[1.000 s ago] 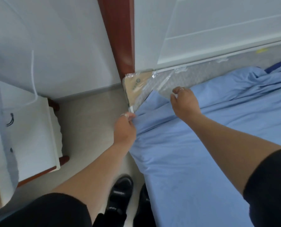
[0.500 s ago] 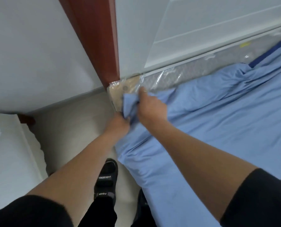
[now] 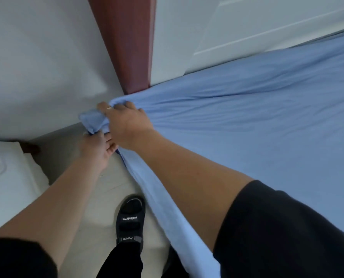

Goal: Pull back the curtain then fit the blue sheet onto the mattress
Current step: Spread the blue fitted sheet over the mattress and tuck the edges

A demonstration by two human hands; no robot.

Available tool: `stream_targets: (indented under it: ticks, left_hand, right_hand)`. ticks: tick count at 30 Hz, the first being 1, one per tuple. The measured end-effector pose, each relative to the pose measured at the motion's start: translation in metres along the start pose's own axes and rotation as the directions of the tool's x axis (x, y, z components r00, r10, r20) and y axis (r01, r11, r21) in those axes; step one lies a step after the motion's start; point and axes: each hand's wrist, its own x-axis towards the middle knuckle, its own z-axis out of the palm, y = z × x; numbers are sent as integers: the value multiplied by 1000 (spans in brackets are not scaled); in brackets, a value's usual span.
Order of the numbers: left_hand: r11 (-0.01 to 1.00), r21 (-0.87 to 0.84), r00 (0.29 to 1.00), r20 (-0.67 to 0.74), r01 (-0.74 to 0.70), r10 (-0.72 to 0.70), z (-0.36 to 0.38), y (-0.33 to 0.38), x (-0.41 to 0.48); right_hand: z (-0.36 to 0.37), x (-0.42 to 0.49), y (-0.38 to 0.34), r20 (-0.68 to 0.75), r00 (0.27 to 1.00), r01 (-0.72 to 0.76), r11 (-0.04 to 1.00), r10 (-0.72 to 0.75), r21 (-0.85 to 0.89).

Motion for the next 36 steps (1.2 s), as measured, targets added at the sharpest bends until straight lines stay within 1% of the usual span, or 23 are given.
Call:
stream_targets:
  ticks: [1, 2, 5, 7, 9, 11, 13, 14, 16, 18, 20, 23, 24, 25, 26, 27, 28, 29, 30, 31, 32, 34, 36]
  left_hand:
    - [1000, 19, 1000, 20, 17, -17, 0, -1, 4]
    - [998, 61, 999, 9, 32, -32, 0, -4, 11]
    - [992, 125, 991, -135, 33, -16, -2, -5, 21]
    - [990, 137, 983, -184, 34, -8, -1, -5, 21]
    - [986, 154, 984, -175, 70, -42, 0, -11, 19]
    - [989, 122, 985, -163, 84, -64, -5, -12, 17]
    - [996, 85, 978, -211, 27, -9, -13, -3, 21]
    - [998, 59, 968, -253, 6, 9, -19, 4, 26]
    - [1000, -25, 957, -291, 18, -24, -32, 11, 39]
    - [998, -30, 968, -244, 48, -54, -34, 7, 46]
    - [998, 32, 982, -184, 57, -50, -24, -3, 48]
    - [979, 184, 981, -189, 87, -51, -3, -15, 40]
    - [970, 234, 982, -187, 72, -28, 5, -19, 36]
    - [936, 353, 980, -191, 12, 59, 11, -24, 29]
    - [836, 540, 967, -144, -101, 210, 16, -30, 20]
    - [681, 687, 937, 1, -254, 348, 22, -37, 7]
    - [511, 737, 864, 198, -442, 462, 28, -45, -7]
    - [352, 717, 760, 380, -602, 527, 35, -51, -19]
    - [214, 686, 668, 507, -695, 544, 41, -57, -26]
    - [100, 672, 609, 585, -733, 535, 48, -61, -32]
    - [12, 684, 594, 624, -729, 508, 53, -65, -32]
    - [-135, 731, 617, 647, -669, 448, 59, -71, -29]
    - [-270, 745, 632, 663, -609, 402, 60, -76, -25]
  right_hand:
    - [2, -6, 11, 28, 999, -24, 1000, 24, 8]
    - [4, -14, 22, 46, 997, -56, 998, 54, 30]
    - [7, -42, 54, 30, 983, -185, 976, 183, 113]
    - [9, -61, 74, 10, 961, -276, 952, 277, 133]
    - [9, -80, 95, -4, 916, -394, 903, 400, 170]
    - [14, -98, 115, 9, 855, -510, 839, 518, 190]
    - [22, -117, 130, 41, 808, -585, 793, 587, 170]
    - [27, -124, 135, 59, 794, -606, 780, 605, 159]
    - [38, -134, 142, 96, 781, -625, 769, 617, 136]
    - [49, -139, 145, 120, 780, -625, 773, 614, 108]
    - [58, -139, 145, 120, 779, -624, 780, 616, 53]
    - [63, -137, 145, 102, 772, -631, 776, 627, 8]
    - [61, -136, 146, 88, 772, -633, 774, 630, 9]
    - [60, -137, 147, 72, 777, -627, 779, 625, 7]
    - [57, -137, 148, 46, 792, -609, 793, 608, -2]
    - [55, -136, 151, 9, 815, -580, 815, 580, -21]
    - [52, -137, 152, -37, 840, -542, 839, 541, -46]
    - [49, -134, 156, -87, 868, -496, 865, 489, -75]
    - [45, -132, 160, -121, 891, -449, 886, 437, -111]
    - [41, -127, 165, -136, 912, -404, 903, 386, -148]
    - [37, -122, 171, -132, 930, -363, 914, 343, -180]
    - [28, -107, 184, -81, 949, -316, 927, 306, -202]
    - [19, -90, 196, -20, 953, -301, 932, 303, -200]
